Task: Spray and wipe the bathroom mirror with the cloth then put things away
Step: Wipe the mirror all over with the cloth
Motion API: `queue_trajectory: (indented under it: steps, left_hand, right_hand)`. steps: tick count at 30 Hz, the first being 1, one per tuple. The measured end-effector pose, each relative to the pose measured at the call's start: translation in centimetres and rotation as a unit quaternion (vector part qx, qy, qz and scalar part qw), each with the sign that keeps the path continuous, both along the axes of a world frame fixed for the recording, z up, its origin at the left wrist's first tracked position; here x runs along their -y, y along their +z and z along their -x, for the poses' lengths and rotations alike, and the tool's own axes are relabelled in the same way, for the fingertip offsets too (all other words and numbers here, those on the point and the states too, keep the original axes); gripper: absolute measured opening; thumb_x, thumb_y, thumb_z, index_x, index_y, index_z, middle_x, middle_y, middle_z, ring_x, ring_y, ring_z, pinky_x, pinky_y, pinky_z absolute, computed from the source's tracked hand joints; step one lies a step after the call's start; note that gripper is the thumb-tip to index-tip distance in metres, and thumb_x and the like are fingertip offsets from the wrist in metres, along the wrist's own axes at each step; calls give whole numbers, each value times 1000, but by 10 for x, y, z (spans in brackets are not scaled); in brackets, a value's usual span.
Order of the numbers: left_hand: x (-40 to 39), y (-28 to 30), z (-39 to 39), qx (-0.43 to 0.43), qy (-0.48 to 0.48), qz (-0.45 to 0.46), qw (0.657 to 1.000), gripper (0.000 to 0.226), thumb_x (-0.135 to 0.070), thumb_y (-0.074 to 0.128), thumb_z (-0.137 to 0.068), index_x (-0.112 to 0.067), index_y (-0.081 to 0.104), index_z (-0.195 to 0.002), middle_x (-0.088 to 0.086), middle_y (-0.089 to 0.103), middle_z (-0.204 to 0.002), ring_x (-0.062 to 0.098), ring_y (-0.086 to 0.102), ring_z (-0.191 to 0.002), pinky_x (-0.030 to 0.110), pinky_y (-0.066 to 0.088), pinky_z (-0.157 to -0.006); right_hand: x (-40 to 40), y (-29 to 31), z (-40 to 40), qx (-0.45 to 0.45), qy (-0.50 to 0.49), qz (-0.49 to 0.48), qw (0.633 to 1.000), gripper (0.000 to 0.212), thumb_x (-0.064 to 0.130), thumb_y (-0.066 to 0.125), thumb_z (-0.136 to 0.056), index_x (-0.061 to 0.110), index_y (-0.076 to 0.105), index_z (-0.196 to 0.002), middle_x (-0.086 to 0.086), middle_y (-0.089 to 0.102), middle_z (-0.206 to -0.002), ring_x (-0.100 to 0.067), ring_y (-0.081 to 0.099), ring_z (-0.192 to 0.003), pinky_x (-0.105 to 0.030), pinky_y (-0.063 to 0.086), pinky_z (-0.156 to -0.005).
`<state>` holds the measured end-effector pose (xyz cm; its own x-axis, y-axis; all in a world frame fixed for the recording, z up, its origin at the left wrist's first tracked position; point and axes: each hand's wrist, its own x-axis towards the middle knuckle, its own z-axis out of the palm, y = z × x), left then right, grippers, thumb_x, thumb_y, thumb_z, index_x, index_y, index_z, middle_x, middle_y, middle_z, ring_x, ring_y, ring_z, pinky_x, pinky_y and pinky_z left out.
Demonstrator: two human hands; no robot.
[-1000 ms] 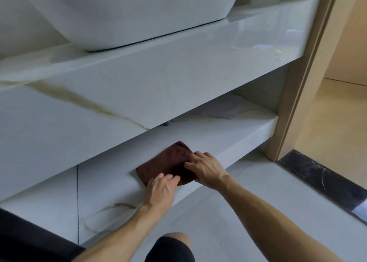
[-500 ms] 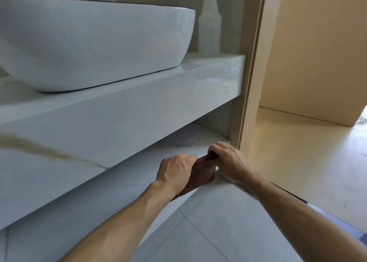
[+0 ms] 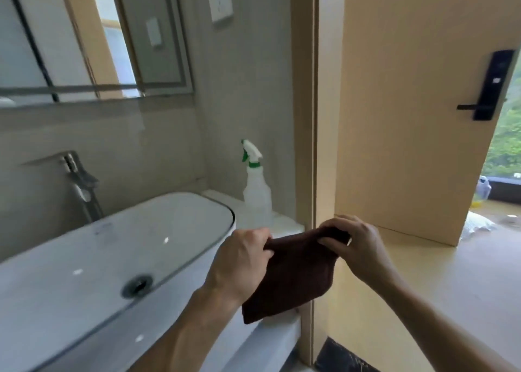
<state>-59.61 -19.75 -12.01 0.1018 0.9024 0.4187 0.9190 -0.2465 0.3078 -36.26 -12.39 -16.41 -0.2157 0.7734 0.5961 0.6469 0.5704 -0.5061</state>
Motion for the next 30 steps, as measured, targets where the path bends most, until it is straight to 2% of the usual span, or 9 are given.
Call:
queue_trajectory:
  steps: [2, 5, 9, 12, 14, 18, 22, 26, 30]
  left_hand:
    - [-4, 68, 19, 2, 14, -1, 1000, 5, -20, 68, -90, -19, 71, -93, -2, 72, -83, 18, 67, -79, 29, 52, -72]
    - [-7, 171, 53, 16, 44, -9, 999, 7, -19, 74, -85, -21, 74, -92, -3, 74, -83, 17, 67, -81, 23, 45, -69]
    - [-1, 293, 100, -9, 94, -34, 995, 13, -19, 75, -85, -20, 76, -98, -2, 76, -92, 19, 68, -90, 29, 49, -80]
    - [6, 366, 143, -32, 144, -68, 987, 19, -19, 74, -87, -16, 76, -105, 2, 75, -101, 22, 66, -97, 30, 47, -88]
    - [11, 403, 175, -50, 182, -84, 978, 19, -20, 72, -89, -15, 75, -108, 4, 74, -103, 24, 65, -100, 36, 49, -91]
    - [21, 451, 239, -78, 254, -141, 954, 18, -23, 72, -89, -18, 75, -106, 4, 73, -102, 24, 65, -98, 39, 51, -89]
    - [30, 469, 294, -83, 315, -191, 926, 18, -28, 77, -85, -19, 74, -100, 3, 72, -97, 22, 65, -94, 28, 44, -76]
    - [31, 475, 332, -125, 363, -200, 901, 18, -39, 75, -85, -28, 73, -99, -2, 71, -97, 21, 66, -93, 30, 44, -69]
    - [25, 480, 351, -156, 385, -207, 886, 19, -46, 72, -85, -33, 72, -99, -5, 72, -97, 20, 65, -95, 34, 47, -75]
  right_hand:
    - [-7, 68, 17, 15, -1, -21, 1000, 10, 25, 79, -80, 25, 77, -89, 14, 65, -87, -10, 53, -86, -25, 45, -71]
    - [-17, 175, 51, 45, 16, -57, 997, 11, 34, 78, -81, 30, 78, -91, 16, 55, -89, -8, 46, -90, -23, 42, -70]
    - [-32, 304, 109, 46, 56, -49, 996, 14, 36, 77, -82, 30, 79, -94, 8, 52, -93, -11, 52, -91, -33, 49, -75]
    - [-43, 380, 163, 35, 85, -66, 994, 15, 35, 78, -81, 27, 79, -93, 5, 50, -91, -13, 53, -83, -31, 43, -69]
    - [-48, 417, 206, 32, 101, -86, 991, 17, 36, 78, -83, 25, 78, -95, 3, 50, -92, -17, 53, -83, -30, 40, -67]
    - [-52, 470, 290, 38, 120, -133, 983, 21, 39, 74, -87, 23, 77, -99, 2, 47, -93, -21, 55, -85, -32, 43, -66]
    - [-51, 495, 356, 45, 120, -164, 978, 24, 41, 71, -89, 22, 77, -103, 4, 45, -92, -18, 53, -84, -32, 42, -66]
    - [-51, 507, 399, 95, 119, -180, 972, 25, 45, 65, -93, 25, 77, -103, 3, 60, -93, -19, 62, -84, -36, 55, -71]
    - [-57, 517, 427, 143, 71, -167, 973, 30, 50, 58, -95, 25, 74, -97, 3, 68, -83, -19, 63, -73, -30, 47, -62]
